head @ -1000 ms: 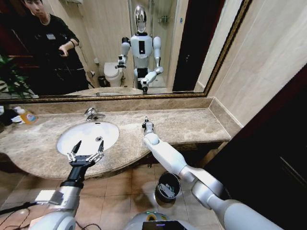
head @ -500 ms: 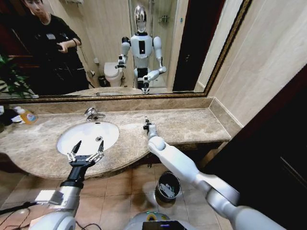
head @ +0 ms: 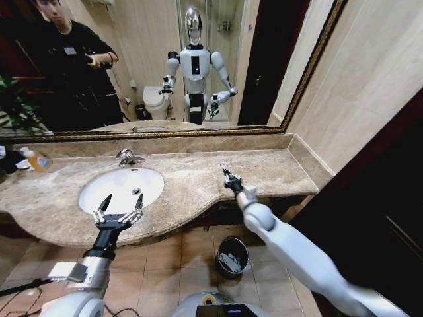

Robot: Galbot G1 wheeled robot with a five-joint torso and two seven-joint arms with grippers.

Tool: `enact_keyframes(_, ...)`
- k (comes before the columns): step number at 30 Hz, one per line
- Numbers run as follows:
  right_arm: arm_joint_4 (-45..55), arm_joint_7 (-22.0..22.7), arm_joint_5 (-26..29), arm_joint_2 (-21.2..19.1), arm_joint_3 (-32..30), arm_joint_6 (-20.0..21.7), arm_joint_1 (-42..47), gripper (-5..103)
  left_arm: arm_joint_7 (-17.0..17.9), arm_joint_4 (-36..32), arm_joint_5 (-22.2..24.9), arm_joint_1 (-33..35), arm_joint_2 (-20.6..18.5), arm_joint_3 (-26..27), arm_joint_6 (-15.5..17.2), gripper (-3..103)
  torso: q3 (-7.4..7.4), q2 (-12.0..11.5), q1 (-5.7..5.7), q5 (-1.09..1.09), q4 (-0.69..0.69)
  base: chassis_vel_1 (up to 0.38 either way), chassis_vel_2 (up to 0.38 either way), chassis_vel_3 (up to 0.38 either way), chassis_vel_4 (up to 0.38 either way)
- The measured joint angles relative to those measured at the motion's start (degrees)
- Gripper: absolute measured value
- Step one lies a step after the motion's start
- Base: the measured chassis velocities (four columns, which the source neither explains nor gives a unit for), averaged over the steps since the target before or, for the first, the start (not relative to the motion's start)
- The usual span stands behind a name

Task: Pick up the trash from the sink and place it in the trash bin.

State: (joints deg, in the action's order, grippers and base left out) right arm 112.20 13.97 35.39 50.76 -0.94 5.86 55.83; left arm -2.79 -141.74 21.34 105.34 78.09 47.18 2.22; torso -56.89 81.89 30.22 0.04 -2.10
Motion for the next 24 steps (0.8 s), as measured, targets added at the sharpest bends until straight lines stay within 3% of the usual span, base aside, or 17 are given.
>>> enact_keyframes(1, 0.00, 0.00, 0.00, 0.00, 0.00, 0.00, 0.00, 1, 0.00, 0.00, 0.00, 0.00, 0.00, 0.00, 0.00, 100, 0.00, 0.00, 0.00, 0.00, 0.00, 0.000, 0.000, 0.000, 0.000)
enact_keyframes(5, 2.98, -9.72, 0.00, -5.44, -5.08, -6.03, 7.39, 1, 0.00, 0.00, 0.00, 0.00, 0.00, 0.00, 0.00, 100, 0.00, 0.00, 0.00, -0.03, -0.01, 0.000, 0.000, 0.000, 0.000)
enact_keyframes(9, 3.34, -12.11, -1.24, -6.03, -7.35, -11.13, 14.01, 1, -0.01, 0.00, 0.00, 0.00, 0.00, -0.01, 0.00, 100, 0.00, 0.00, 0.01, -0.02, -0.01, 0.000, 0.000, 0.000, 0.000)
enact_keyframes(15, 0.62, -14.29, -8.29, -1.84, -9.44, -17.37, 24.44, 1, -0.01, 0.00, 0.00, 0.00, -0.01, -0.01, 0.00, 100, 0.00, 0.00, 0.00, -0.03, 0.00, 0.000, 0.000, 0.000, 0.000)
enact_keyframes(18, -0.87, -14.72, -10.11, -0.12, -9.54, -18.27, 26.06, 1, -0.03, 0.00, 0.00, 0.00, 0.00, -0.01, 0.00, 100, 0.00, 0.00, 0.00, -0.05, 0.00, 0.000, 0.000, 0.000, 0.000)
enact_keyframes(20, -7.53, -15.47, -13.49, 4.86, -8.63, -19.87, 27.05, 1, -0.01, 0.00, 0.00, 0.00, 0.00, -0.01, 0.00, 100, 0.00, 0.00, 0.00, -0.05, 0.00, 0.000, 0.000, 0.000, 0.000)
enact_keyframes(22, -9.02, -15.55, -13.99, 5.78, -8.39, -20.02, 26.93, 1, -0.01, 0.00, 0.00, 0.00, 0.00, -0.01, 0.00, 100, -0.01, 0.00, 0.00, -0.03, 0.00, 0.000, 0.000, 0.000, 0.000)
enact_keyframes(24, -14.97, -15.95, -15.33, 9.27, -7.38, -20.64, 26.25, 1, -0.01, 0.00, 0.00, 0.00, -0.01, 0.00, 0.00, 100, -0.01, -0.01, 0.01, -0.04, -0.01, 0.000, 0.000, 0.000, 0.000)
